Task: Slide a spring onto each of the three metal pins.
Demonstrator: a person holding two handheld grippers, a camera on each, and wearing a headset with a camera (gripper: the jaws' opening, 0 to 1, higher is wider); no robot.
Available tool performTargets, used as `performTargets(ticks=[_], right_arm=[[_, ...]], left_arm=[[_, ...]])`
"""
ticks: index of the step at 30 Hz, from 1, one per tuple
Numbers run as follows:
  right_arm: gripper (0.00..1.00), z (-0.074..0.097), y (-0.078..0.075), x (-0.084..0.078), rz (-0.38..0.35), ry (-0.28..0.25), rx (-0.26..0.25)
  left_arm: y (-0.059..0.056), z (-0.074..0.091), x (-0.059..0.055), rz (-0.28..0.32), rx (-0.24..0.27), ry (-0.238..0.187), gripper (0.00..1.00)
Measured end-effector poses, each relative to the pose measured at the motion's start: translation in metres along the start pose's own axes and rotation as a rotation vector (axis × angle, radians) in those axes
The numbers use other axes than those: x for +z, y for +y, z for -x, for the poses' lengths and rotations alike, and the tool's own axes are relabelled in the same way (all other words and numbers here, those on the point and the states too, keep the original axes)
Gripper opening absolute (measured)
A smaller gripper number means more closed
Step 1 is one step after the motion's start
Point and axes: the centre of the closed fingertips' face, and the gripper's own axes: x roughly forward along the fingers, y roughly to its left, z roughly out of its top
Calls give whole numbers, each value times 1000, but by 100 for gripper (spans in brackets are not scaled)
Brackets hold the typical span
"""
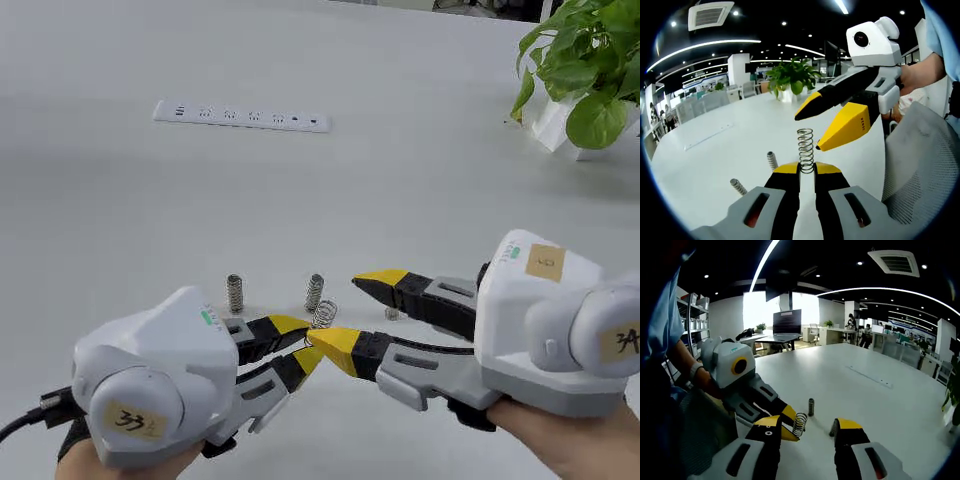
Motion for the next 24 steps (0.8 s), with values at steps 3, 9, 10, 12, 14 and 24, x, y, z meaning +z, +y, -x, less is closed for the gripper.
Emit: performTargets(ticks=[3, 9, 10, 12, 14, 24], right_arm=[[39, 3, 0, -2, 86, 72, 57], [40, 10, 12, 0, 271, 199, 228], [39, 11, 15, -1, 324, 234, 270], [40, 13, 21, 0, 371, 273, 327], [40, 15, 25, 1, 420, 309, 386], [30, 15, 30, -7, 597, 465, 568]], left_arm=[[-2, 0, -2, -4, -8, 3, 7], [-6, 0, -4, -3, -31, 8, 7], [-7, 0, -5, -10, -37, 11, 7], [-9, -1, -5, -11, -44, 13, 7], [-11, -2, -5, -15, -54, 16, 7], [-17, -4, -4, -25, -80, 13, 7]])
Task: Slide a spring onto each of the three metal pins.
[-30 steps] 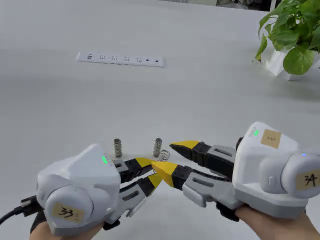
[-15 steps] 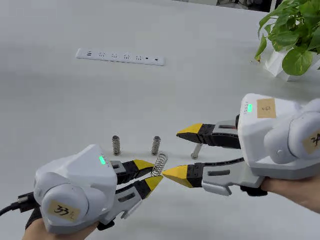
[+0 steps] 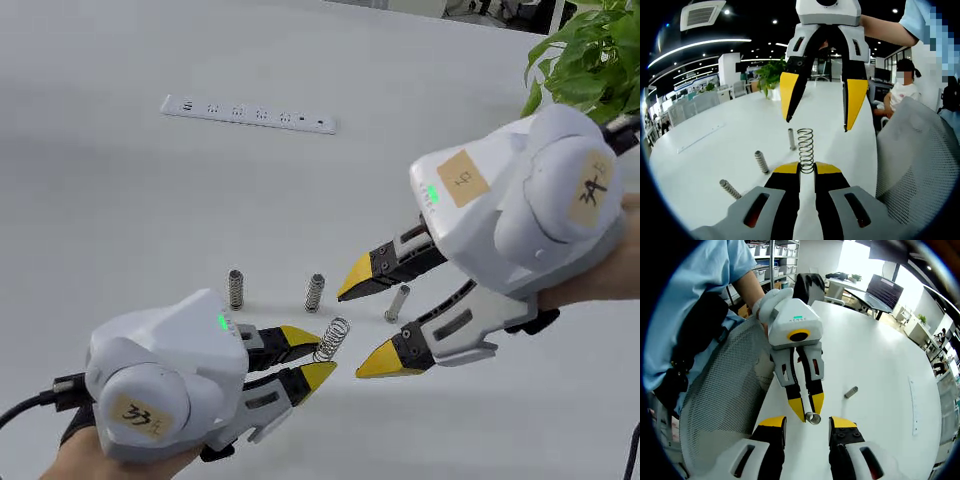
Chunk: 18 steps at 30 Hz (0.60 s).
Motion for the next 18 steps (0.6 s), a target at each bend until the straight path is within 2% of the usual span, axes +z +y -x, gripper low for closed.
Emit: performTargets(ticks=[1, 6, 11, 18], right_arm=[[29, -1, 1, -1, 4, 18, 20], [30, -5, -3, -3, 30, 62, 57], [25, -11, -4, -5, 32, 90, 92], [18, -19, -2, -11, 46, 121, 109]], left_arm=[[-1, 0, 0, 1, -3, -2, 7], [-4, 0, 1, 1, -15, -8, 7], [-6, 0, 2, 1, -37, -11, 7], [-8, 0, 4, 1, -55, -14, 7]])
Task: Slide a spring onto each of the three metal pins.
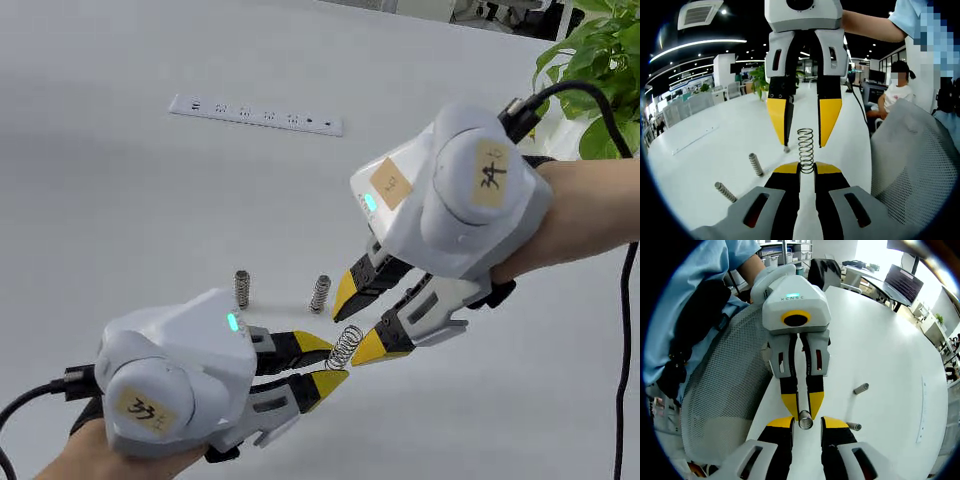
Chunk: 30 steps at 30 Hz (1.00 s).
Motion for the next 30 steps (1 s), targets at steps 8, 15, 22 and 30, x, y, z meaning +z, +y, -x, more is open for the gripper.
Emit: performTargets(ticks=[8, 15, 22, 30], right_arm=[[12, -5, 4, -5, -22, 9, 25], [9, -7, 5, -5, -20, 12, 38], [8, -8, 6, -6, -18, 17, 47], [8, -9, 9, -6, -42, 15, 63]], left_arm=[[-2, -2, 1, -2, -14, 2, 7], [-2, -2, 5, -5, -16, -4, 7], [-3, -2, 5, -6, -20, -3, 7], [-6, -3, 7, -29, -32, 3, 7]])
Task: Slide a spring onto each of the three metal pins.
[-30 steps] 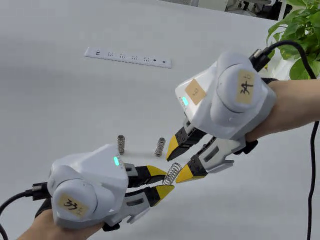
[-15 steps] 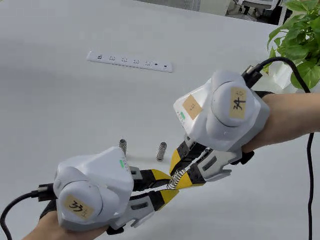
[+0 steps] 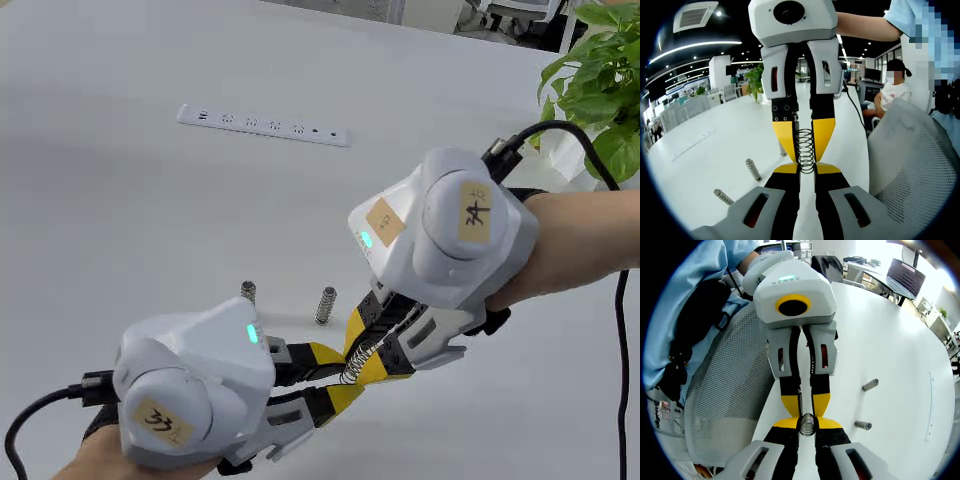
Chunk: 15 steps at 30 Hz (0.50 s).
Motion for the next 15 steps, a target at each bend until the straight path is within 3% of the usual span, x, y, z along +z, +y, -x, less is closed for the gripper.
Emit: performTargets(ticks=[7, 15], right_arm=[[7, -1, -1, 1, -43, -13, -1], [7, -1, -2, 0, -41, -6, -4]], left_arm=[[1, 1, -1, 3, 1, 2, 7], [1, 0, -2, -6, 7, 4, 7]])
